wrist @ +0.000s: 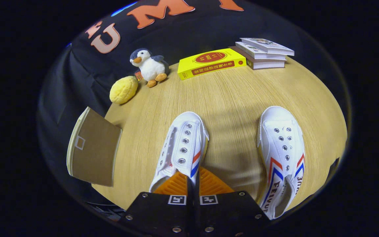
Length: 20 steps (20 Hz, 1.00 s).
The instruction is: Open the storage box then place both shoes into the box .Put the left shoe in first, then the right shoe, with the right side of both shoes facing outward in a uniform manner.
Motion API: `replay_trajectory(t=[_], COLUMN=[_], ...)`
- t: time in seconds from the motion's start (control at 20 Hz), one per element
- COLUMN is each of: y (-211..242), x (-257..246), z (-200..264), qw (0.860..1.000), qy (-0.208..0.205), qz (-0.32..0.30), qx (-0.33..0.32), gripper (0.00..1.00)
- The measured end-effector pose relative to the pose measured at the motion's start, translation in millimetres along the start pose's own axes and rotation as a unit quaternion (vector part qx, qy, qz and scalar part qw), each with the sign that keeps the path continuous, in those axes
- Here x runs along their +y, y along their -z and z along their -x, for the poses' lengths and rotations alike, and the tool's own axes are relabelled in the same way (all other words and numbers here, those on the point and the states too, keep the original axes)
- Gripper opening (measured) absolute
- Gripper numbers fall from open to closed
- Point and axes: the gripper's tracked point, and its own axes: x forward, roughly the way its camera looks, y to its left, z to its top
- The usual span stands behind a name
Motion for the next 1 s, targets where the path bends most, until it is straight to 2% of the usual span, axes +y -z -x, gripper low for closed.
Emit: replay_trajectory(t=[0.3, 0.6, 0.85, 1.0], y=[-40.3, -83.0, -79.5, -63.5], x=[54.0, 174.8, 291.5, 334.4], z=[23.3, 65.4, 66.4, 46.8], qw=[0.999, 0.992, 0.984, 0.984], qy=[-0.037, -0.105, -0.162, -0.164], qz=[-0.004, 0.036, 0.061, 0.066], qx=[-0.035, -0.064, -0.046, -0.02], gripper=[0.0, 0.0, 0.01, 0.0])
